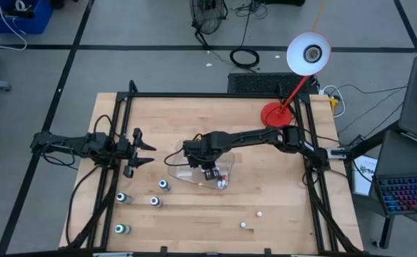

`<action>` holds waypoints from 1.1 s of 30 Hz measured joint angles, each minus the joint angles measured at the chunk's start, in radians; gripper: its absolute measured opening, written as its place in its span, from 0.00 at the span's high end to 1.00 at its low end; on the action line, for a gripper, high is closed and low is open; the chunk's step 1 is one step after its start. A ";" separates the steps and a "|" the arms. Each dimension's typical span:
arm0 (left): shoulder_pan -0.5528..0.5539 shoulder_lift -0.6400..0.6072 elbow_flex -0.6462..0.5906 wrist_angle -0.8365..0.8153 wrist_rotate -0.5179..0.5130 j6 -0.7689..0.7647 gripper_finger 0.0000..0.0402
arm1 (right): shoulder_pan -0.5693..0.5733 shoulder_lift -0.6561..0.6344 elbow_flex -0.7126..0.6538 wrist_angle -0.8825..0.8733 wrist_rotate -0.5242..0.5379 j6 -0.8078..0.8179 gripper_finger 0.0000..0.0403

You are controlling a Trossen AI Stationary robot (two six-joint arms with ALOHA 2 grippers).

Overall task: Pick & Place food coloring
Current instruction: Put the small blue food coloring bottle into the transparent bin, then put the small orange food coloring bottle into the transparent bin

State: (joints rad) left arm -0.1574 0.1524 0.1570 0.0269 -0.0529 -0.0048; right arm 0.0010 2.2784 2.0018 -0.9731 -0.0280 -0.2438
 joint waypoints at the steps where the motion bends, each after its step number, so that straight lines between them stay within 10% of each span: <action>1: 0.000 0.000 0.000 0.000 0.000 0.000 0.55 | 0.000 0.000 0.000 0.000 0.000 0.005 0.83; 26: 0.000 0.000 0.000 0.000 0.000 0.000 0.55 | 0.006 -0.075 0.001 -0.004 0.135 0.019 0.74; 33: 0.000 0.000 0.000 0.000 0.000 0.000 0.55 | 0.052 -0.226 0.002 -0.061 0.104 0.305 0.74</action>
State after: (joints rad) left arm -0.1574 0.1520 0.1570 0.0273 -0.0532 -0.0048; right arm 0.0531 2.0519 2.0037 -1.0340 0.0762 0.0607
